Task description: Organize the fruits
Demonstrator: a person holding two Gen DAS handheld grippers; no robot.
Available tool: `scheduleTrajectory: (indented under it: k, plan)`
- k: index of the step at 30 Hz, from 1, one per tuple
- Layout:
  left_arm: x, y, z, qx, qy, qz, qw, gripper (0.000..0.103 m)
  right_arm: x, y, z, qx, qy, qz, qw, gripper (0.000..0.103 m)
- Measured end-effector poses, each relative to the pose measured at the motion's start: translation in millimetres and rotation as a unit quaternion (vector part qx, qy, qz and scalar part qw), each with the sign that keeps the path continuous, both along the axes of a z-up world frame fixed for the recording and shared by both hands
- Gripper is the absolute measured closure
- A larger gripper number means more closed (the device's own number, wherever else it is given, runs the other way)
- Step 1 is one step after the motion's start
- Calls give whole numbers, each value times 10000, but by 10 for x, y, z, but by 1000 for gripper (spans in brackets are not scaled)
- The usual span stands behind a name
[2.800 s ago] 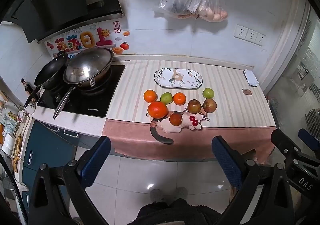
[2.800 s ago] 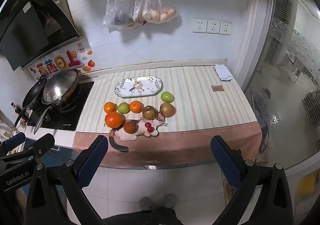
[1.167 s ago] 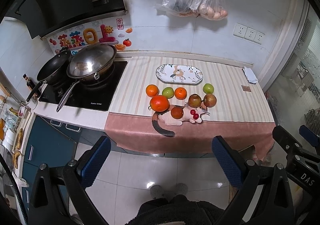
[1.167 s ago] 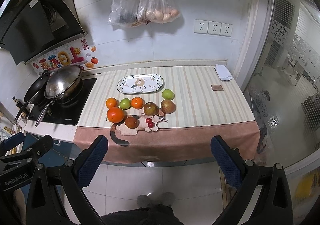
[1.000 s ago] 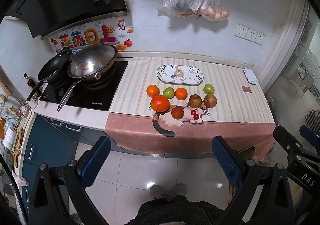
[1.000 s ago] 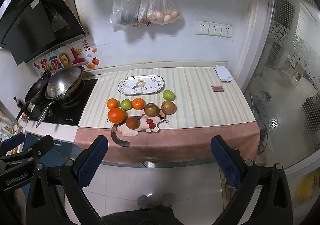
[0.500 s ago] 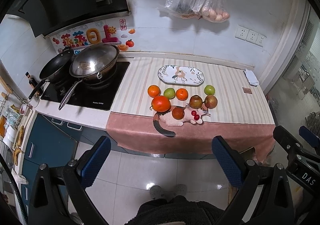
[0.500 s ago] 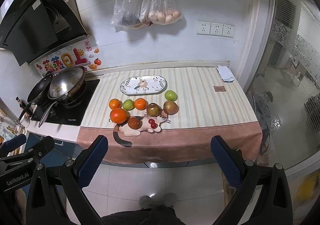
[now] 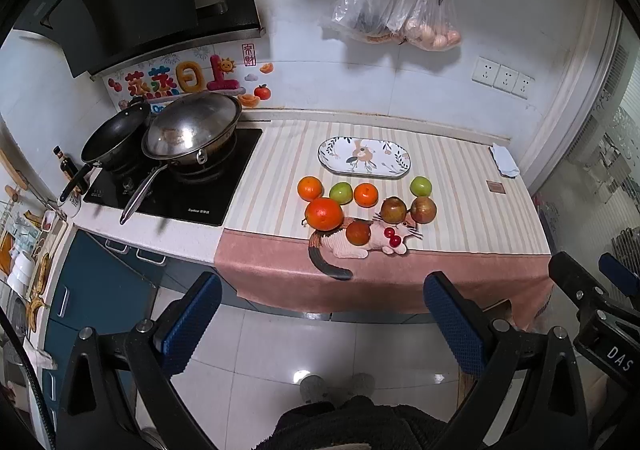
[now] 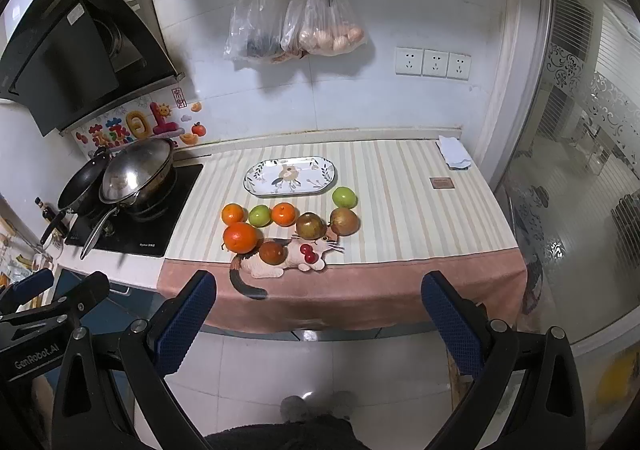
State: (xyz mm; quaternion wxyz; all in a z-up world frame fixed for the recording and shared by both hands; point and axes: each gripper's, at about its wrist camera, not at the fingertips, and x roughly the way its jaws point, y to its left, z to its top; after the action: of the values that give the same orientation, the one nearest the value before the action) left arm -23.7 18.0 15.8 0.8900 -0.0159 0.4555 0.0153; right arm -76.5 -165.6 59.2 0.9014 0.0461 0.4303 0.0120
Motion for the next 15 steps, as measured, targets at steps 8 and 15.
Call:
scheduleTrajectory:
  k: [8,15]
  plan:
    - [90,23,4,-8,25,-52,10000,0,4,35,-12,29,-8,-36,10000,0]
    - [342,153,-94,41,-75,43,10000,0,61,65,-62,123,-114,-377,9991,0]
